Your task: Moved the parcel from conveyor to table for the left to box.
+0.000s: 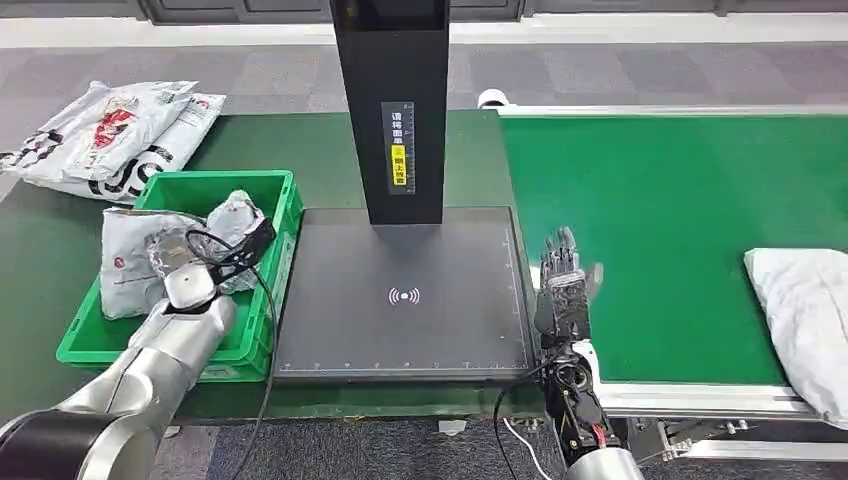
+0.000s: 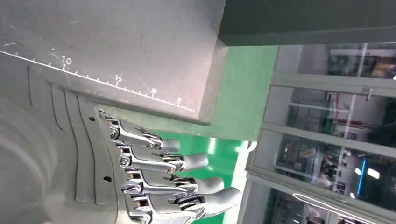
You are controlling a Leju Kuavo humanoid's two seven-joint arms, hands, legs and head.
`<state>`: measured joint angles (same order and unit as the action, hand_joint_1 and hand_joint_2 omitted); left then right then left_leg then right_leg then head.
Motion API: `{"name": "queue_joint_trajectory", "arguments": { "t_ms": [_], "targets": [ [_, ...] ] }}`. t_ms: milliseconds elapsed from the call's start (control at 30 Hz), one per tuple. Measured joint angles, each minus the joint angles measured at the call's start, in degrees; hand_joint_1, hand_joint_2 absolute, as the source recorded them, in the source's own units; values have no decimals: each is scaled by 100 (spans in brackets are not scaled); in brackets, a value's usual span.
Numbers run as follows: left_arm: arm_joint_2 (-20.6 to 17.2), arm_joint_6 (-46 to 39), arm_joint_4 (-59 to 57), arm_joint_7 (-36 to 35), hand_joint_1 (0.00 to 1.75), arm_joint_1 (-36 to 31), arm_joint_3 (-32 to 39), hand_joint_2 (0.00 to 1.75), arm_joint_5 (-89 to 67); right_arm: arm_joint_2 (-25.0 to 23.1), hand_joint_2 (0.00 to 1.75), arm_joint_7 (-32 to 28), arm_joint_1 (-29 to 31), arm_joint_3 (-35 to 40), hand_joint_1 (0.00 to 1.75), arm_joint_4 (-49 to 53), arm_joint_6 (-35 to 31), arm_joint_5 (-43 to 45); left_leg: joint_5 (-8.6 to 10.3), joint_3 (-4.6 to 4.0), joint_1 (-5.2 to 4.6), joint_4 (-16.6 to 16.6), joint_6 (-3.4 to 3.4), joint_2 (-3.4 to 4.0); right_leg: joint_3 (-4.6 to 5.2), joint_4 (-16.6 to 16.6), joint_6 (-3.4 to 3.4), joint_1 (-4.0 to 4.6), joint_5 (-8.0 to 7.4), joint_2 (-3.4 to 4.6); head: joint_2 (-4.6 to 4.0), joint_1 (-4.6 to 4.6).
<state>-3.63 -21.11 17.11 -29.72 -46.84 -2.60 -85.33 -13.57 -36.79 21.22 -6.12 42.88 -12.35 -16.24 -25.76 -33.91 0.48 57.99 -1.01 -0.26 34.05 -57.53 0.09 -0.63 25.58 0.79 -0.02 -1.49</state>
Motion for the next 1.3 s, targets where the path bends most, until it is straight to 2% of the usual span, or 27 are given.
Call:
{"name": "queue_joint_trajectory", "arguments": {
  "t_ms": [100, 167, 267, 333, 433, 467, 533, 600, 700, 767, 900, 1067, 1300],
  "targets": [
    [20, -1073, 13, 950, 0, -2, 328, 0, 601, 0, 0, 29, -71, 0, 0, 42, -145, -50, 1, -8, 0, 2, -1, 0, 10, 0, -2, 1, -2, 0, 0, 0],
    [94, -1656, 100, 2205, 0, -46, 752, 0, 1268, 2, 0, 29, -110, 0, 0, 81, -358, -87, 1, -9, 0, 2, -2, 0, 13, 0, -2, 1, -2, 1, 2, 0],
    [273, -1882, 444, 3607, 0, -90, 1491, 0, 1905, 7, 0, 55, -147, -2, 0, 131, -661, -186, 0, -13, 0, 2, -2, 0, 17, 0, -2, 0, -2, 3, 0, 0],
    [389, -1884, 577, 4289, 0, -153, 1900, 0, 2314, 11, 0, 70, -157, -15, 0, 162, -818, -243, 0, -14, 0, 2, -1, 0, 20, 1, -2, 0, -1, 3, 2, 0],
    [634, -1702, 560, 5821, 0, -258, 2613, 0, 3606, 48, 0, 109, -171, -94, 0, 175, -1275, -442, 0, -16, -1, 2, -1, 0, 18, 1, -2, -1, -2, 2, 2, 0],
    [718, -1605, 560, 6247, 0, -265, 2842, 0, 3954, 68, 175, 112, -171, -122, 0, 175, -1442, -522, 0, -16, -1, 2, 0, -2, 17, 1, -2, -2, -2, 1, 0, 0],
    [877, -1324, 585, 6804, 0, -229, 3145, 0, 4634, 122, 175, 131, -159, -177, 0, 156, -1909, -749, -1, -17, -6, 2, 0, -2, 17, 1, -1, -3, -2, 0, 2, 0],
    [1082, -897, 755, 6952, 0, -80, 3178, 0, 5221, 188, 175, 252, -116, -278, 0, 90, -2368, -1118, -1, -16, -9, 3, 1, -2, 18, 5, 0, -5, -3, 0, 0, 0],
    [1404, 171, 931, 6984, 0, 181, 3078, 0, 6056, 251, 175, 525, -97, -751, 0, 72, -2733, -2628, -1, -24, -10, 4, 3, -29, 13, 6, 4, -9, 0, -31, 0, 0],
    [1576, 613, 1032, 6989, 0, 360, 2827, 0, 6337, 249, 175, 573, -65, -1293, 0, 72, -2763, -3602, -4, -26, -12, 4, 8, -34, 10, 6, 5, -14, 0, -38, 2, 0],
    [1814, 1136, 1357, 7002, 0, 813, 1828, 0, 6819, 245, 175, 785, 100, -2639, 0, 105, -2783, -5459, -8, -25, -26, 4, 15, -40, 8, 6, 15, -24, 6, -46, 2, 0],
    [1943, 1182, 1567, 7002, 0, 1120, 1191, 0, 6874, 245, 175, 859, 200, -3397, 0, 177, -2789, -5753, -9, -26, -26, 4, 15, -37, 10, 6, 16, -23, 6, -43, 2, 0],
    [2013, 1187, 1720, 7002, 0, 1263, 868, 0, 6892, 238, 175, 855, 237, -3768, 0, 188, -2789, -5779, -8, -25, -26, 3, 14, -35, 11, 4, 15, -17, 7, -43, 2, 0]
  ]
}}
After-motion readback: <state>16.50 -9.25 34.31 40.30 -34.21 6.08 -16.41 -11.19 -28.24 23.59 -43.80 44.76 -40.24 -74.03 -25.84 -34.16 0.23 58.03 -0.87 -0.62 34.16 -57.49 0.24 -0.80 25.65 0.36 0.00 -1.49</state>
